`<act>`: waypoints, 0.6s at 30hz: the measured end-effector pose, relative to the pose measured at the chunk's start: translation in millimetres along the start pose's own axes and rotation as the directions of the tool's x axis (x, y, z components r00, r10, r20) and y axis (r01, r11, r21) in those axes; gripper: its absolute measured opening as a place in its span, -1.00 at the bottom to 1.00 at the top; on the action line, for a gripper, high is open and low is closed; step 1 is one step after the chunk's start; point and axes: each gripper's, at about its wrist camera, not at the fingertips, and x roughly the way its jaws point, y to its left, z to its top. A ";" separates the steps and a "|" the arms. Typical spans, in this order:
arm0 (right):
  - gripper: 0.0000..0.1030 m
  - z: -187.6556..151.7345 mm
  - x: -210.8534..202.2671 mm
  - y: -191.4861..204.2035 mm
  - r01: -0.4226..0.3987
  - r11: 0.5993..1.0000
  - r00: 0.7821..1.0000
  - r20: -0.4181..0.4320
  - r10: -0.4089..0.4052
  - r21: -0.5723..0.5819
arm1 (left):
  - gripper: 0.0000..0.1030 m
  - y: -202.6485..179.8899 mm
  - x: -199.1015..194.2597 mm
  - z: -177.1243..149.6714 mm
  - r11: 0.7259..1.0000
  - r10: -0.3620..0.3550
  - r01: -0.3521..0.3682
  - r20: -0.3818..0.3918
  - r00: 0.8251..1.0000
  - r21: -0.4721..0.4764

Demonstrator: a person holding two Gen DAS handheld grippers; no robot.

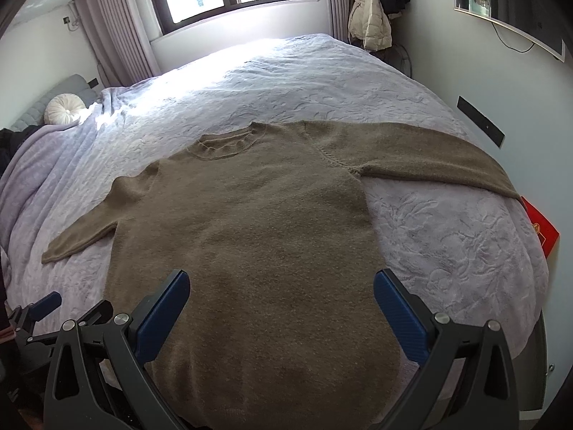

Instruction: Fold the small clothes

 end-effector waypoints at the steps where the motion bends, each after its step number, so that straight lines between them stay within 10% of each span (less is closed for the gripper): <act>1: 0.99 0.4 1.3 1.2 0.000 1.000 1.000 -0.003 0.000 -0.002 | 1.00 0.7 1.4 0.5 1.000 0.000 0.000 -0.003 1.000 0.000; 18: 0.99 10.4 31.3 25.0 -0.023 1.000 1.000 -0.017 0.023 -0.010 | 1.00 17.8 32.8 14.4 1.000 -0.023 0.023 -0.024 0.999 -0.001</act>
